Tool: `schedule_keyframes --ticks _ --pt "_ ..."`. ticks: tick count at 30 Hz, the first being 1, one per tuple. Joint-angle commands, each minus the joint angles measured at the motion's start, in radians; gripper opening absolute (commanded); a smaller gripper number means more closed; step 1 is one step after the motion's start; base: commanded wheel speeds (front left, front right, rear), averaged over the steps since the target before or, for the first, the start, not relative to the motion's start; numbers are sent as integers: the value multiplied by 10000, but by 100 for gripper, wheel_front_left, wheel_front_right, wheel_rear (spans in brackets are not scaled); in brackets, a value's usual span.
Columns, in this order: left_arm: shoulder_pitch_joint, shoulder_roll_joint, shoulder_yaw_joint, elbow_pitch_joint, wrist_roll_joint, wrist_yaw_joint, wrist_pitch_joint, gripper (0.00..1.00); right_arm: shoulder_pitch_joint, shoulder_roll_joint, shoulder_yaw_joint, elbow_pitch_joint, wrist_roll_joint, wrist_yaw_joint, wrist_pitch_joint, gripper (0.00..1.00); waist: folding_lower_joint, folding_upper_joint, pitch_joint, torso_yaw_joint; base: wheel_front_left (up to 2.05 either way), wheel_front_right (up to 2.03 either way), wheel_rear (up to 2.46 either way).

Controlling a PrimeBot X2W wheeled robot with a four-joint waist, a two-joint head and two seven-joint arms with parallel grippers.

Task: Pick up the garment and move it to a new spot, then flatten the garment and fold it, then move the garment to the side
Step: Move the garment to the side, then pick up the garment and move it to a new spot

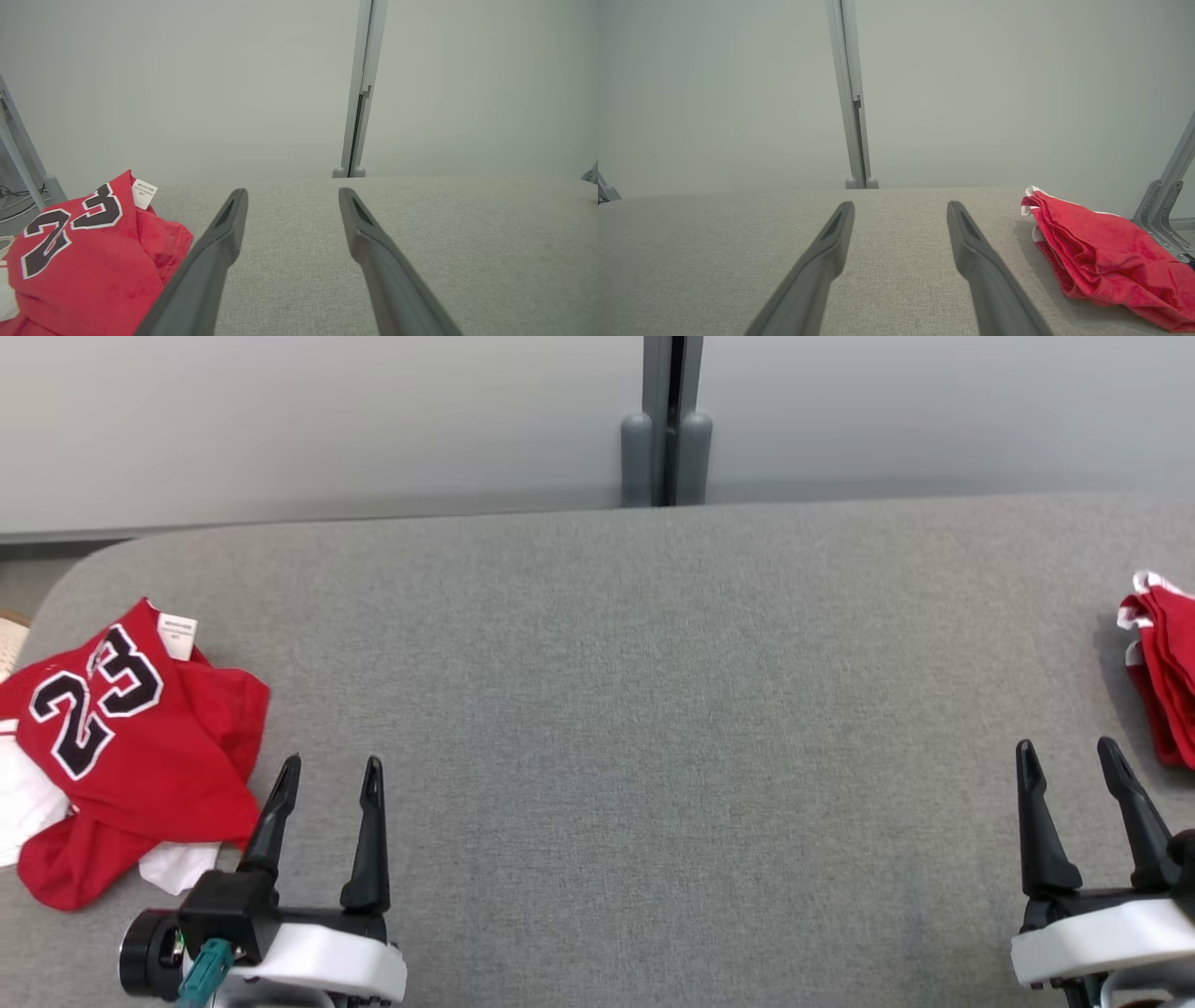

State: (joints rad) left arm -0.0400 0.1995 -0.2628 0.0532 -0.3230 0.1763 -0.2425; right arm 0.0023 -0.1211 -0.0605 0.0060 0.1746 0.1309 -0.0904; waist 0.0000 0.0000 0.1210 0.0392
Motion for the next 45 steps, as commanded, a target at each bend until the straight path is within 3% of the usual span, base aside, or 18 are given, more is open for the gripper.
schedule_keyframes --ticks 1,15,35,45 --pt "228 85 64 89 -107 -30 -28 100 277 15 11 -127 -126 -4 142 100 0 0 -473 201 0 0 0" --pt "1055 407 -18 176 -249 -39 242 100 1314 136 6 -550 -240 -4 817 100 0 0 -1546 105 0 0 0" --pt "862 578 -94 388 -371 12 326 100 1412 170 12 -791 -168 -4 992 100 0 0 -1509 139 0 0 0" --pt "592 559 -200 433 -382 -1 303 100 1445 157 -121 -1019 -302 -4 1067 100 0 0 -1397 623 0 0 0"
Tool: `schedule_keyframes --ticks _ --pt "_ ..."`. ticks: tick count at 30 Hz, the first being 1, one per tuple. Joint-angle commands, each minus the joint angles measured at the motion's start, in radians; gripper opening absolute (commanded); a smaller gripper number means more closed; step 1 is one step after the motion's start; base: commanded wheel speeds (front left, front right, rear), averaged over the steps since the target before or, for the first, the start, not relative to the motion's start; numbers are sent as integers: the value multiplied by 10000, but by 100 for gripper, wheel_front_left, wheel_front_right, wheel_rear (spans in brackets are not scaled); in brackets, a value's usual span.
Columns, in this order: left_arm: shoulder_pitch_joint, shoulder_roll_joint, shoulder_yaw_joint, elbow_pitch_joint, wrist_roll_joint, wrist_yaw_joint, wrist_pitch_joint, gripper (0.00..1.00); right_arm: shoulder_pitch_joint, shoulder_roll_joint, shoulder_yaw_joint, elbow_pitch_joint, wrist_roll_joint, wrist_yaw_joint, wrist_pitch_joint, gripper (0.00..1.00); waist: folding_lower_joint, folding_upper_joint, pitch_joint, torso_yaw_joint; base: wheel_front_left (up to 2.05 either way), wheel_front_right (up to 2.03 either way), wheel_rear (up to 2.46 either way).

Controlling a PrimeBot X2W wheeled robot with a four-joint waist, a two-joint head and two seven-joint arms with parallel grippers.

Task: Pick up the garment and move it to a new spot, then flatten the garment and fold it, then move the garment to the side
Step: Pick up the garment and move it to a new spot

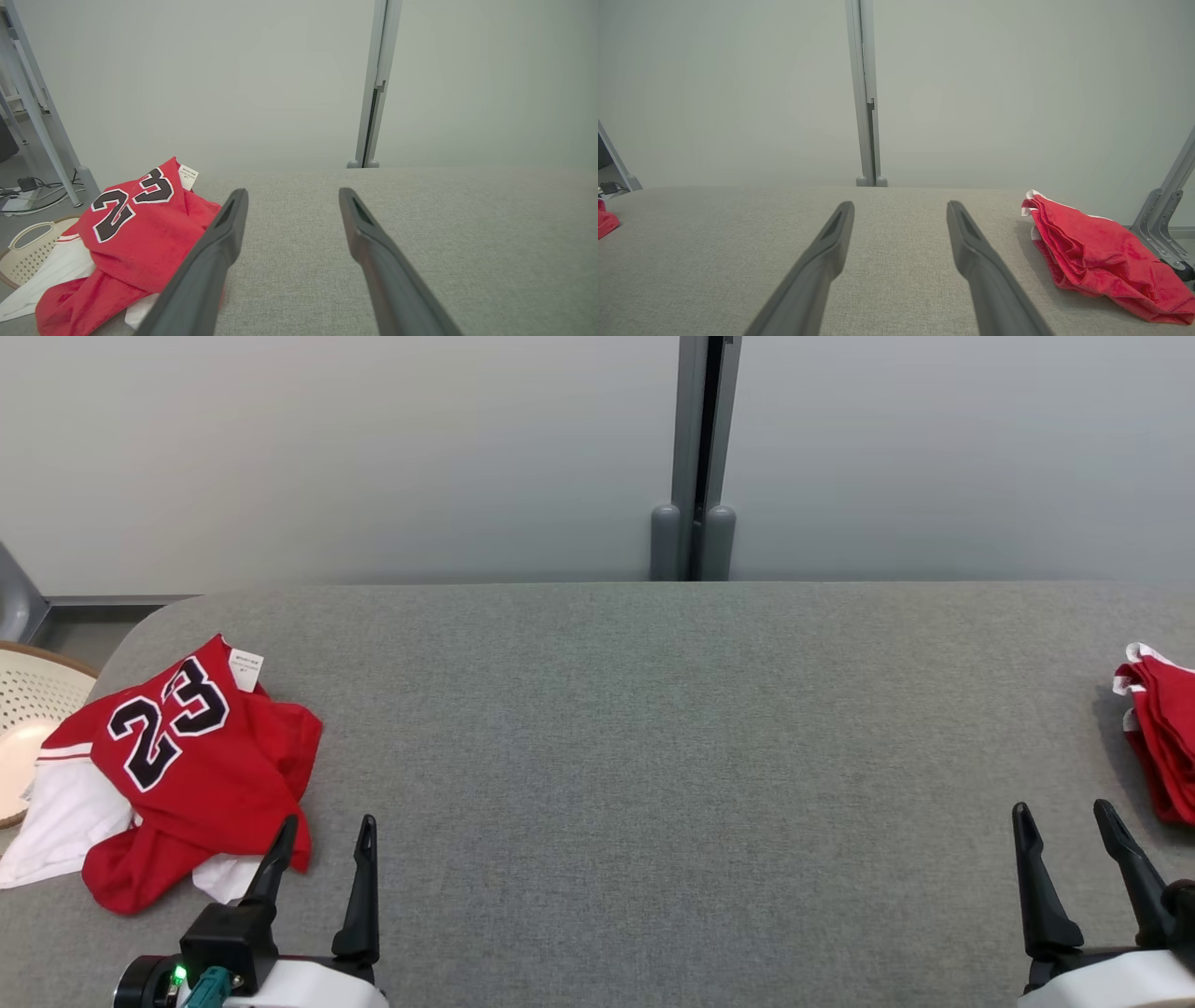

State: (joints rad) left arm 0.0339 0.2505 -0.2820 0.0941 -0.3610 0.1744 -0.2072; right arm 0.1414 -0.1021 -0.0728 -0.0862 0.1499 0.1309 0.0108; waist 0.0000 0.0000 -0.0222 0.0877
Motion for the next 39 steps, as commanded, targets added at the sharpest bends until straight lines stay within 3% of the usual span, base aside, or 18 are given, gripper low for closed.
schedule_keyframes --ticks 1,21,29,39 --pt "-225 26 -25 35 -6 3 -54 100 46 -29 -2 -161 -53 -4 68 100 0 0 60 255 0 0 0" --pt "-1711 -549 389 959 -296 -414 -557 100 -363 -469 684 -1673 -71 -4 846 100 0 0 1003 3094 0 0 0" --pt "-1799 -727 701 1244 -259 -648 -583 100 -379 -550 719 -1795 -20 -4 1026 100 0 0 978 3511 0 0 0" --pt "-2110 -1017 1012 1629 -10 -928 -588 100 -493 -641 779 -1886 -16 -4 1102 100 0 0 1173 3467 0 0 0"
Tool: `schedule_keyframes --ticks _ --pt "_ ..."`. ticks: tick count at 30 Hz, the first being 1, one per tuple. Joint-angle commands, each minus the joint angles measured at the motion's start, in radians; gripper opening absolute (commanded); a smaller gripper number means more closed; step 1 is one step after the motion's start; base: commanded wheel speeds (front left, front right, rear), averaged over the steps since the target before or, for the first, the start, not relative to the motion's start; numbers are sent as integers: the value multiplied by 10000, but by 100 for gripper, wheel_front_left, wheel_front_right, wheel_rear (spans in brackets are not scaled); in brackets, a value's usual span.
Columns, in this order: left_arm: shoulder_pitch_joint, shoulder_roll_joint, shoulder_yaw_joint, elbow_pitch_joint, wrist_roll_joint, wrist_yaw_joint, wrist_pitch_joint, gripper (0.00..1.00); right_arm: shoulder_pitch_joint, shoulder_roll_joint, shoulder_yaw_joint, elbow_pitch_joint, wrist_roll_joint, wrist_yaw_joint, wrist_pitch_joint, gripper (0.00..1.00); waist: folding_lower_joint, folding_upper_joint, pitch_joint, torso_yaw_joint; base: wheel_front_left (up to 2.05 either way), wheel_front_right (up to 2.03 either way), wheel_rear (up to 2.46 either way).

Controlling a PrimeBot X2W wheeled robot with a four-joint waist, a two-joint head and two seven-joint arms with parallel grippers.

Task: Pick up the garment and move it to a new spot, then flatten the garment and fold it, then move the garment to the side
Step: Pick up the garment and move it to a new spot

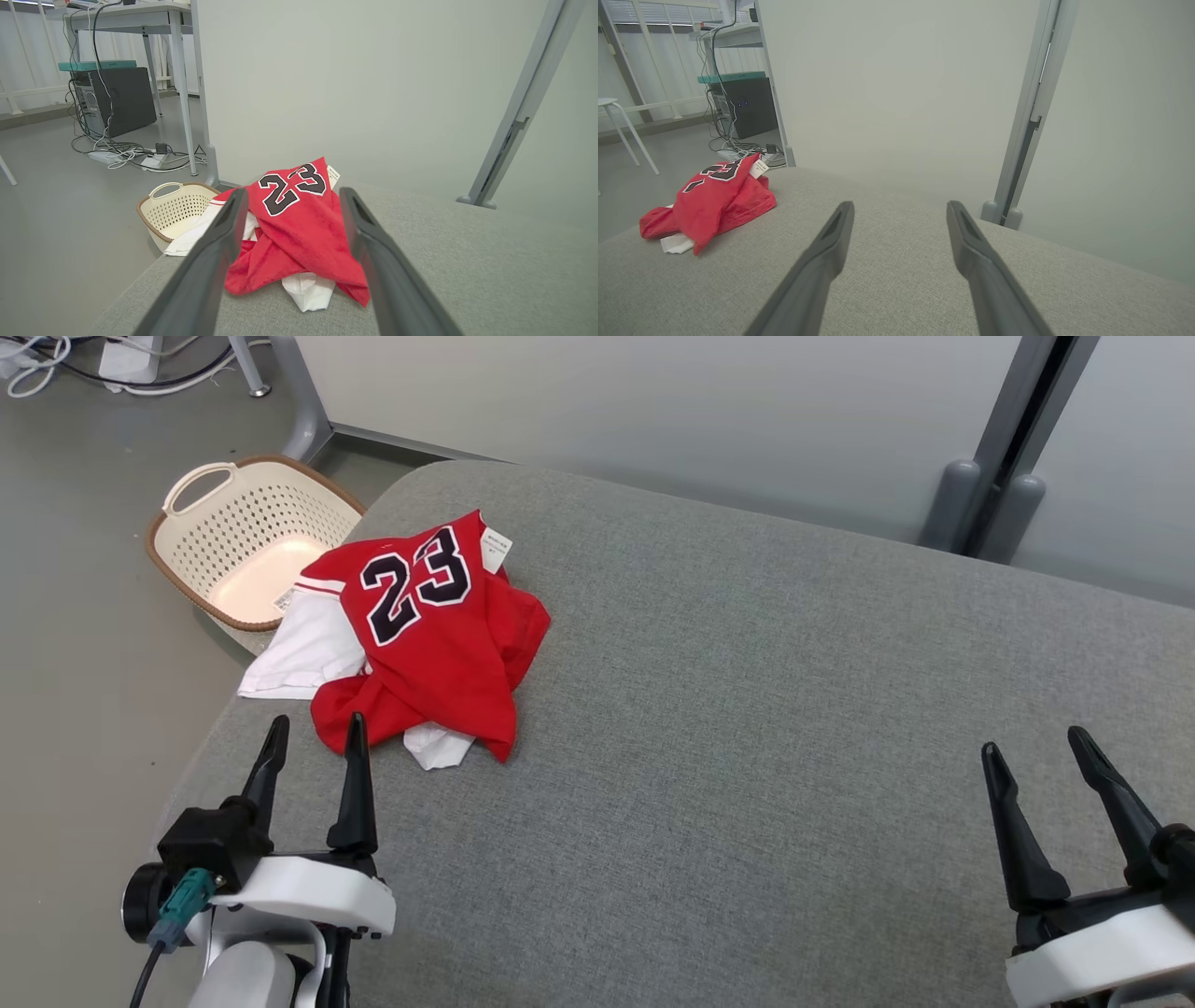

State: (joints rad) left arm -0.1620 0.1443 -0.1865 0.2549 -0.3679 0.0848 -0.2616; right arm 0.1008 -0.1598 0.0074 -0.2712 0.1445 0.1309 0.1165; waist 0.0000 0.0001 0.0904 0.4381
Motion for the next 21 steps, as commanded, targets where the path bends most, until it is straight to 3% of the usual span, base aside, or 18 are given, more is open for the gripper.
schedule_keyframes --ticks 1,9,16,18,21 --pt "-254 -15 87 98 31 -66 -43 100 -141 -88 -33 -65 34 -4 63 100 0 -1 123 -71 0 0 0" --pt "-1760 -404 135 1687 -476 -464 5 100 -568 -422 -36 -460 43 -4 336 100 0 -1 1262 -500 0 0 0" --pt "-3975 -567 -45 4562 -907 -1105 539 100 -1040 -833 -159 -798 127 -4 478 100 0 -1 2679 -1108 0 0 0" --pt "-4782 -625 -81 5849 -1064 -1244 954 100 -1150 -955 -287 -874 171 -4 469 100 0 -1 3112 -1268 0 0 0" --pt "-5235 -657 -103 6730 -1190 -1311 1367 100 -1220 -1015 -334 -879 196 -4 445 100 0 -1 3284 -1346 0 0 0"
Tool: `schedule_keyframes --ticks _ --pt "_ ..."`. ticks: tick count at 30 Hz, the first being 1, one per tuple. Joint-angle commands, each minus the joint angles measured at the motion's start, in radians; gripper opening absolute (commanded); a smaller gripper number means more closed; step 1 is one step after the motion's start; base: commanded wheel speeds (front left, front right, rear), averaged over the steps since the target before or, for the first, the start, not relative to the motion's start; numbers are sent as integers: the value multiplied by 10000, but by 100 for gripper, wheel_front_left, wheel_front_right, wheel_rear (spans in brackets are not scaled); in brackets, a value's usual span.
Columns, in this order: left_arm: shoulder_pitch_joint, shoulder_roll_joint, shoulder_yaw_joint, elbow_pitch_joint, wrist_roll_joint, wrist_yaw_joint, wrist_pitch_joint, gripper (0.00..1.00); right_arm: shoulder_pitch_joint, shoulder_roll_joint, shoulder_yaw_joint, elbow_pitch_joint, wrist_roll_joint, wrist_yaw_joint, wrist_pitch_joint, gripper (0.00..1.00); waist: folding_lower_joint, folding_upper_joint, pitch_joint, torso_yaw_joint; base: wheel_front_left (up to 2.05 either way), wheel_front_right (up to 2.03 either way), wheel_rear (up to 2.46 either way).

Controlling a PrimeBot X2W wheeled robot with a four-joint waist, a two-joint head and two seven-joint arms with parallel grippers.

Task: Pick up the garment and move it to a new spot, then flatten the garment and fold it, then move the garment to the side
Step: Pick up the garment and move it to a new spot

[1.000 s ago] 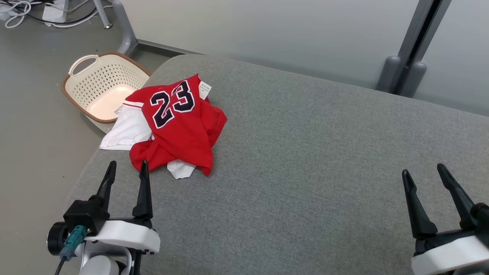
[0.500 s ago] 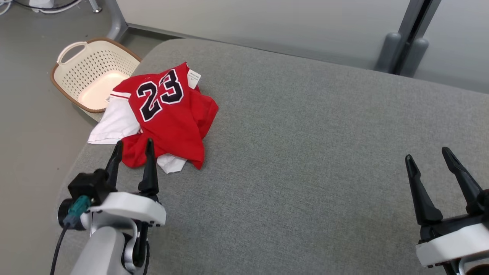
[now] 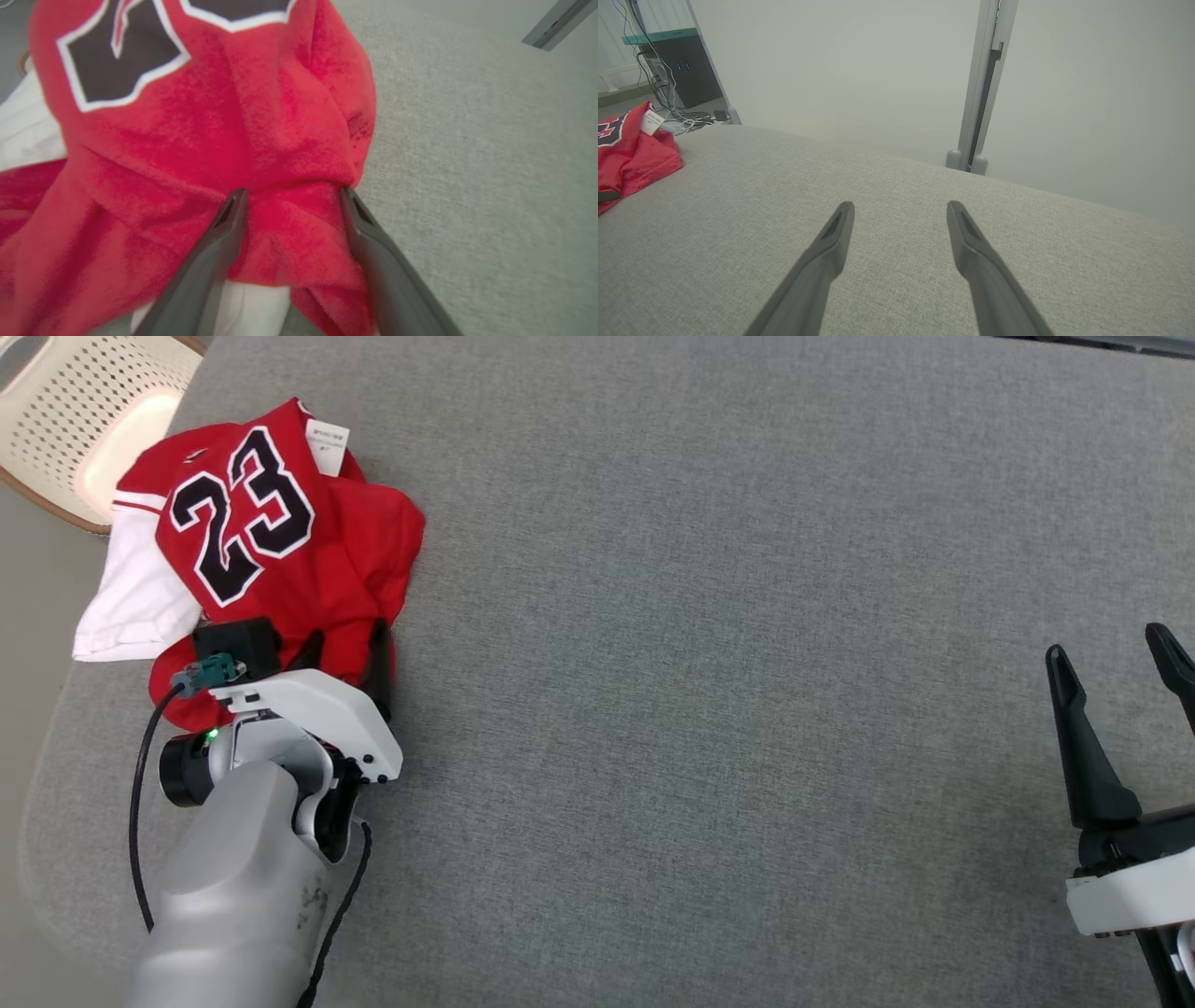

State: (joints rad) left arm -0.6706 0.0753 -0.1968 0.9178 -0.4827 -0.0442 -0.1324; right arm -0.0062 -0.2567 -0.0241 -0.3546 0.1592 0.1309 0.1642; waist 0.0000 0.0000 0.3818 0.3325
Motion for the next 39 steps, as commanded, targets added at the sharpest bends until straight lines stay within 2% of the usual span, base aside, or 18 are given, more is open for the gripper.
schedule_keyframes --ticks 1,3,4,5,8,10,15,18,25,29,30,36,39 --pt "-335 22 -12 494 -96 -61 266 100 -190 -71 -22 -40 67 -4 -57 100 0 0 437 -330 0 0 0" --pt "-685 3 38 1213 -237 -90 605 100 -252 -80 9 17 57 -4 -95 100 0 0 515 -426 0 0 0" --pt "-878 20 99 1669 -322 -160 429 42 -339 -31 46 113 104 -4 -171 100 0 0 532 -520 0 0 0" --pt "-974 51 139 1834 -370 -193 301 0 -384 -16 52 156 123 -4 -198 100 0 0 526 -559 0 0 0" --pt "-1072 131 159 2079 -339 -211 -143 0 -402 29 56 289 154 -4 -298 100 0 0 443 -632 0 0 0" --pt "-1106 274 195 2193 -256 -177 -861 0 -401 120 51 495 127 -4 -456 100 0 0 235 -714 0 0 0" --pt "-815 566 445 1591 -171 -72 -1314 0 -321 336 45 775 100 -4 -743 100 0 0 -337 -836 0 0 0" --pt "-316 812 815 141 108 147 -1336 0 -238 456 69 964 74 -4 -859 100 0 0 -776 -924 0 0 0" --pt "1690 904 1249 -3523 1051 525 -1335 0 15 724 266 1367 51 -4 -1068 100 0 0 -1894 -1268 0 0 0" --pt "2887 842 974 -5313 1432 762 -1278 0 212 878 421 1545 84 -4 -1110 100 0 0 -2418 -1557 0 0 0" --pt "2887 842 974 -5313 1432 762 -1278 0 212 878 421 1545 84 -4 -1110 100 0 0 -2418 -1557 0 0 0" --pt "4499 891 442 -7861 1768 1140 -357 0 422 1031 561 1620 95 -4 -1163 100 0 0 -2801 -2274 0 0 0" --pt "4974 835 134 -8705 1803 1114 64 0 426 1100 567 1596 92 -4 -1175 100 0 0 -2799 -2732 0 0 0"
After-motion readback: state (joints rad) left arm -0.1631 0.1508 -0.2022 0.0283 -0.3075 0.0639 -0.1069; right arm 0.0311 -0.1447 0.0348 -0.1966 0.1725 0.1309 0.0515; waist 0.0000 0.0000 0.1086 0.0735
